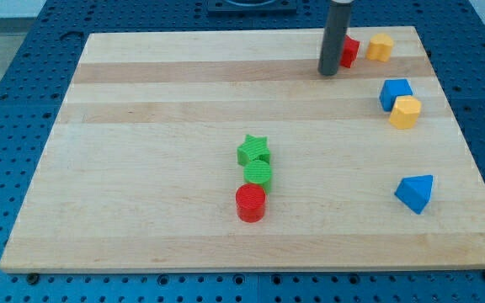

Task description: Push the red star towards center

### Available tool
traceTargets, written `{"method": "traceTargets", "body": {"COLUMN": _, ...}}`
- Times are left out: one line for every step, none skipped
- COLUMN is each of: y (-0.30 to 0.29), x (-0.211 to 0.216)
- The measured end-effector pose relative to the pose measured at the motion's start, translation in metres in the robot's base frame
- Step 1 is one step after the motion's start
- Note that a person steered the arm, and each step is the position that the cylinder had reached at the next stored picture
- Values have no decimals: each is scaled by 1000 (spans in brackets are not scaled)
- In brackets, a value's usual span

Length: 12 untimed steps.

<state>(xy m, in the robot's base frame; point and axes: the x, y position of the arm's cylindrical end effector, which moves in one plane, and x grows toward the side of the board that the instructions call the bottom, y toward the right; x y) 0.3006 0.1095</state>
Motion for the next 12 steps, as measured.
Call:
{"method": "traceTargets", "body": {"y": -27, "x": -33}}
{"method": "traceTargets", "body": {"y": 5, "x": -81}}
{"method": "traceTargets", "body": {"y": 76, "x": -100}}
{"method": "traceTargets", "body": {"y": 102, "x": -95}}
{"method": "traceTargets", "body": {"y": 82, "x": -79}}
{"method": "traceTargets", "body": {"y": 47, "x": -56}}
{"method": "traceTargets", "body": {"y": 6, "x": -22}}
{"method": "traceTargets", "body": {"y": -24, "x": -3}}
{"method": "traceTargets", "body": {"y": -45, "x": 20}}
{"method": "traceTargets", "body": {"y": -73, "x": 51}}
{"method": "traceTargets", "body": {"y": -81, "x": 62}}
{"method": "traceTargets", "body": {"y": -47, "x": 32}}
